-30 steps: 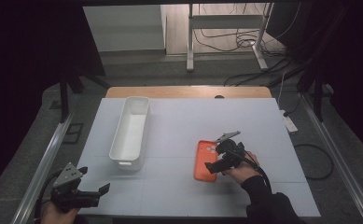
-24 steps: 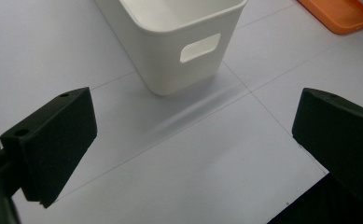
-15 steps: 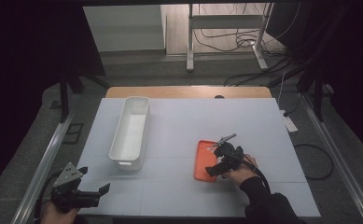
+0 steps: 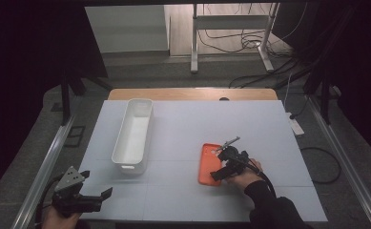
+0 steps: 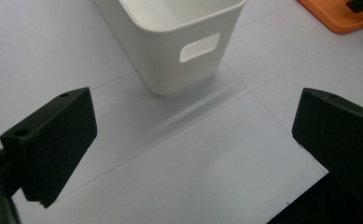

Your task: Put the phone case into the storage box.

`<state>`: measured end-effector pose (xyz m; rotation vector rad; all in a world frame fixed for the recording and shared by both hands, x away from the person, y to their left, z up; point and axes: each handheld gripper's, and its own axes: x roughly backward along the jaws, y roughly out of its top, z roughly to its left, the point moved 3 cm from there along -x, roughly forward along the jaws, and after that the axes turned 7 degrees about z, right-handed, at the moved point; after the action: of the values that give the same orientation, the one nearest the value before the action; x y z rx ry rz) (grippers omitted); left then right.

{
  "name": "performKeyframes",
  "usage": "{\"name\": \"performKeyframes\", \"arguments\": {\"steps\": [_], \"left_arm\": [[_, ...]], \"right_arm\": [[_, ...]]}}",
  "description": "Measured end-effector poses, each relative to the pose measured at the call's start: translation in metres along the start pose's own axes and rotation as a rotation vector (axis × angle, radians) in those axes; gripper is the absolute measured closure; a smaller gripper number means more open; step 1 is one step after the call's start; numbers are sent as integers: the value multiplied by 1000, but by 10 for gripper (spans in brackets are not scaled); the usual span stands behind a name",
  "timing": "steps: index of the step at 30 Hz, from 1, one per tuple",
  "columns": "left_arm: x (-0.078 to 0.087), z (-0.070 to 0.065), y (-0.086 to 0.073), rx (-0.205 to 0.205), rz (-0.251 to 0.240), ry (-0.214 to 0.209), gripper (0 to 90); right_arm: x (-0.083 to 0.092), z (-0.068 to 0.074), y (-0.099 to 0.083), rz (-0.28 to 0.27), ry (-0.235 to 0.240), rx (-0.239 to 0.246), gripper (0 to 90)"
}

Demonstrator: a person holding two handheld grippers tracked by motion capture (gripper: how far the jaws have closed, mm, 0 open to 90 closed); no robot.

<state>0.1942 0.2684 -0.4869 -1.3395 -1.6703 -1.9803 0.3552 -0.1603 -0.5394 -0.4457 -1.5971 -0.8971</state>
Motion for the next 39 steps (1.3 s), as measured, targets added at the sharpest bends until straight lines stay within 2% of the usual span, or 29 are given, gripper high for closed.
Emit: {"name": "performKeyframes", "arguments": {"steps": [3, 9, 12, 14, 15, 18, 20, 23, 28, 29, 31, 33, 36, 39], "left_arm": [[0, 0, 0, -1, 0, 0, 9], [0, 0, 0, -1, 1, 1, 9], [0, 0, 0, -1, 2, 3, 9], [0, 0, 0, -2, 3, 3, 9], [0, 0, 0, -1, 3, 3, 9], [0, 0, 0, -1, 3, 3, 10], [0, 0, 0, -1, 3, 3, 10], [0, 0, 0, -1, 3, 2, 10], [-1, 0, 0, -1, 4, 2, 10], [-1, 0, 0, -2, 4, 3, 10], [-1, 0, 0, -2, 4, 3, 10], [-1, 0, 0, -2, 4, 3, 10], [0, 0, 0, -3, 5, 4, 10], [0, 0, 0, -3, 4, 4, 10]], "right_arm": [[-2, -1, 0, 21, 2, -16, 0], [-2, -2, 0, 32, -4, -15, 3], [-1, -2, 0, 32, -6, -18, 50], [2, -3, 0, 30, -2, -20, 119], [2, -3, 0, 30, -2, -20, 119], [6, -4, 0, 21, 6, -13, 262], [7, -4, 0, 21, 9, -13, 288], [9, -4, 1, 26, 21, -13, 409], [11, -4, 3, 37, 39, -18, 562], [11, -4, 3, 37, 39, -18, 562], [11, -2, 3, 39, 53, -8, 631], [12, -2, 4, 50, 56, -3, 658], [12, -3, 4, 56, 70, -26, 683], [13, -5, 4, 67, 83, -54, 765]]}}
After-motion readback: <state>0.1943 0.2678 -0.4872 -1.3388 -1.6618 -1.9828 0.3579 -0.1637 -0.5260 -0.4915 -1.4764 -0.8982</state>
